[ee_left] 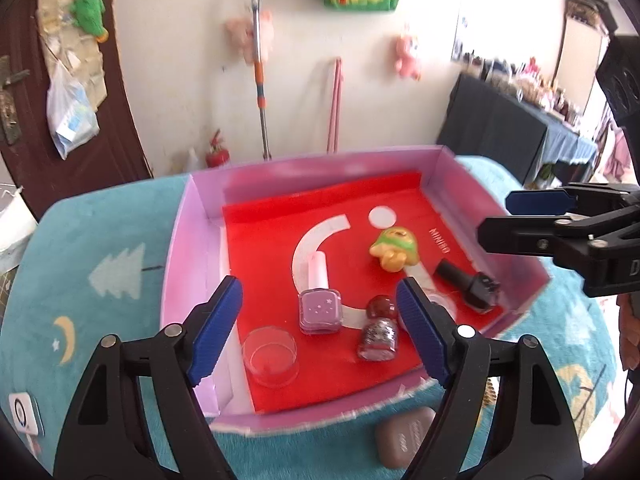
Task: Organize rigid objects
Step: 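Withdraw both open tools up and back from the box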
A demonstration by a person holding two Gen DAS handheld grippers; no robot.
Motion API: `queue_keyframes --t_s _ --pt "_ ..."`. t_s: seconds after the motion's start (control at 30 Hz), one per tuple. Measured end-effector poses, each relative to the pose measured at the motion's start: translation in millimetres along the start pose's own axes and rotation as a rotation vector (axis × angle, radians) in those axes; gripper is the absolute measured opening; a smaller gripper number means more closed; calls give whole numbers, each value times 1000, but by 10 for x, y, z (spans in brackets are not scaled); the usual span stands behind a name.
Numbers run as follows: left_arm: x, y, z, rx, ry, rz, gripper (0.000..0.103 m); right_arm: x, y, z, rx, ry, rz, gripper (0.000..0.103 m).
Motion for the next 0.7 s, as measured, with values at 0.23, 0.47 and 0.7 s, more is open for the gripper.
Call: queue_keyframes --t_s 0.23,0.47,0.7 --pt "186 -205 -530 -15 -120 7 88 299 83 -764 29 -170 2 86" --pt "462 -383 -983 -20 -226 29 94 759 191 -1374 97 -336 7 103" --pt "817 -472 -1232 -39 -306 48 98 1255 271 -1577 135 -429 33 103"
Point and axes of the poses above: each gripper's, at about its wrist camera, not at the fingertips, and z roughly the way its jaws point, y to its left, x to its underside, the point moved 4 cm from there along z, roughly the way its jaws point, and after that the axes turned 12 degrees about x, right-handed, at the moved point
